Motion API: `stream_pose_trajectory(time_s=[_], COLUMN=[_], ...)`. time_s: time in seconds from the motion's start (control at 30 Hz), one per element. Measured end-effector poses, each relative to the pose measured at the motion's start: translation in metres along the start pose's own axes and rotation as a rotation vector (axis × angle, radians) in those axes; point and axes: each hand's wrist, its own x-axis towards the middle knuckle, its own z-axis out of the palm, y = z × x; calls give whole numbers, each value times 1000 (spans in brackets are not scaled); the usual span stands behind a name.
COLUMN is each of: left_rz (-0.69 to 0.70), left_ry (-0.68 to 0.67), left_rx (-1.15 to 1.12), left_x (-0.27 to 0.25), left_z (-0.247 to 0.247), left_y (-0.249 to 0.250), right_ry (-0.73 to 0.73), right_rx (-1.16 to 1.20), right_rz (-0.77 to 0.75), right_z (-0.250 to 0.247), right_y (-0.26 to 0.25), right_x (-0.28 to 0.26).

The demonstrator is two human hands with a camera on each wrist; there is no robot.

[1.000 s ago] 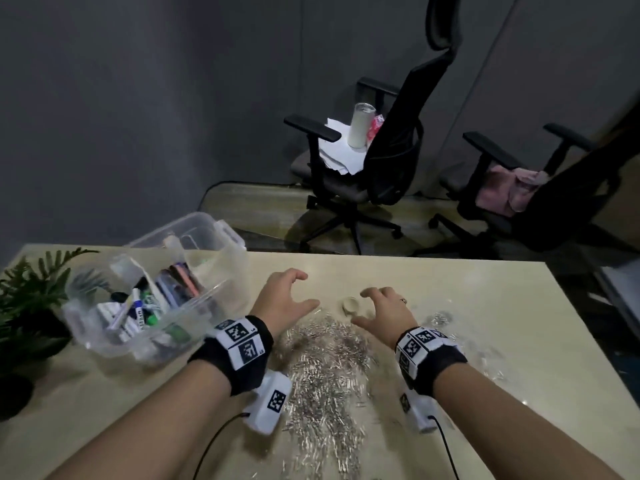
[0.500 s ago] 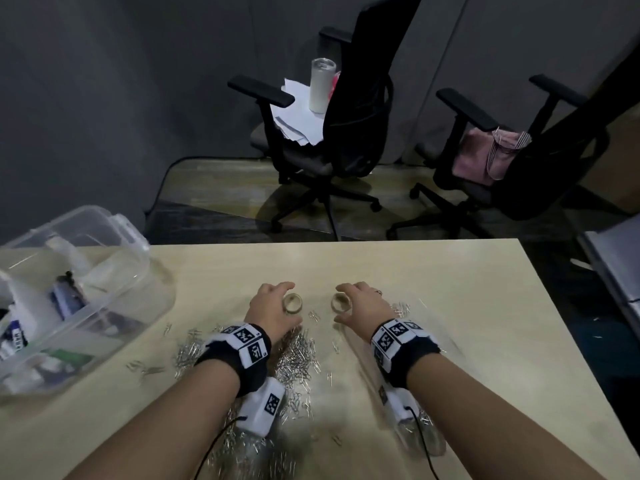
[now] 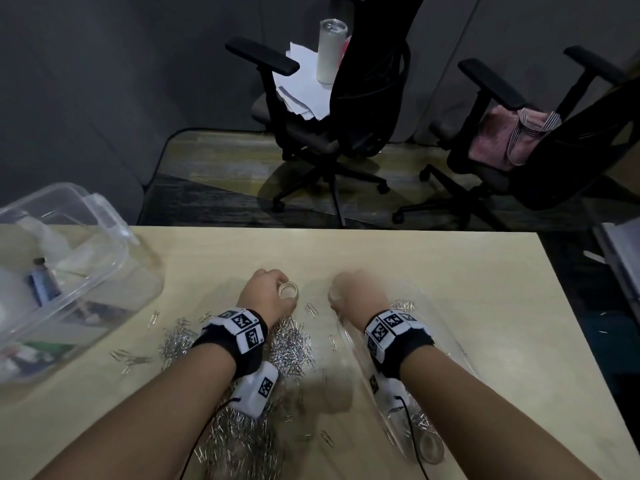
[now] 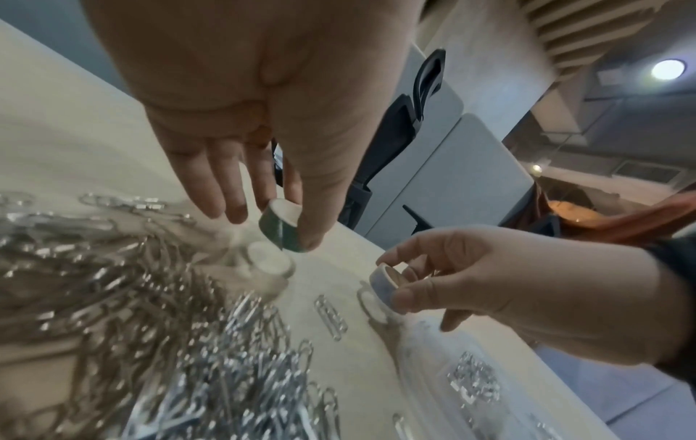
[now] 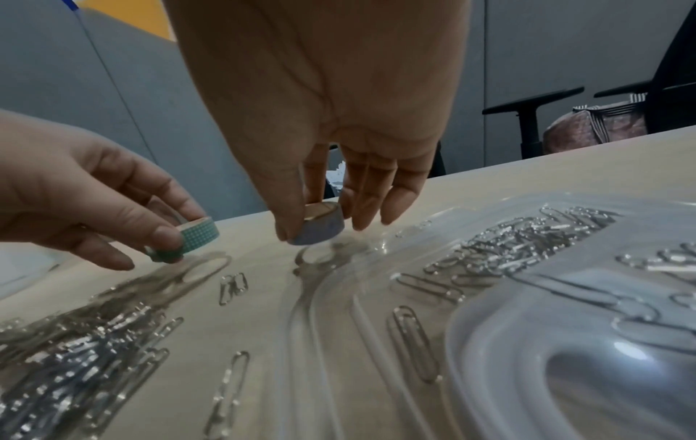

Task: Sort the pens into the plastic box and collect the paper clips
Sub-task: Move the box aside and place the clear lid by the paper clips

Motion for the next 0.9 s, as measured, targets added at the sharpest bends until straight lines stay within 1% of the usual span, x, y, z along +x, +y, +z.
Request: stream_pose_trajectory(time_s=[0.1,0.2,0.37,0.47,0.57,0.67,0.77,0.9], left_rz=[24,43,73,57,7,-27,-36,-11], left_ry=[46,78,178,275,384,462,494,503], left_rx=[-74,-126,-202,-203,-225,-208,-250,-241], left_x=[-6,-17,-45,-62,-75,-81,-77,-55], left_z=[-14,-35,-85,-130,-182,-229,-263,-285], left_y=[-1,-8,-29,-57,-96,-130,-155,-172], right_ry=[14,40,128,148,175,204,228,256], right_rx=[103,151,159,182,218,265,297,309], right_rz=[-18,-63,-200,-305,-396,-472,-522,-537], right_z=[-4,-8,-13,-14,-12,-6,2,12], right_y=[-12,-32,-90,-136,-182,-224,-258,-289], right_x=[-7,-16,-31,-39,-45,-47,-44,-36])
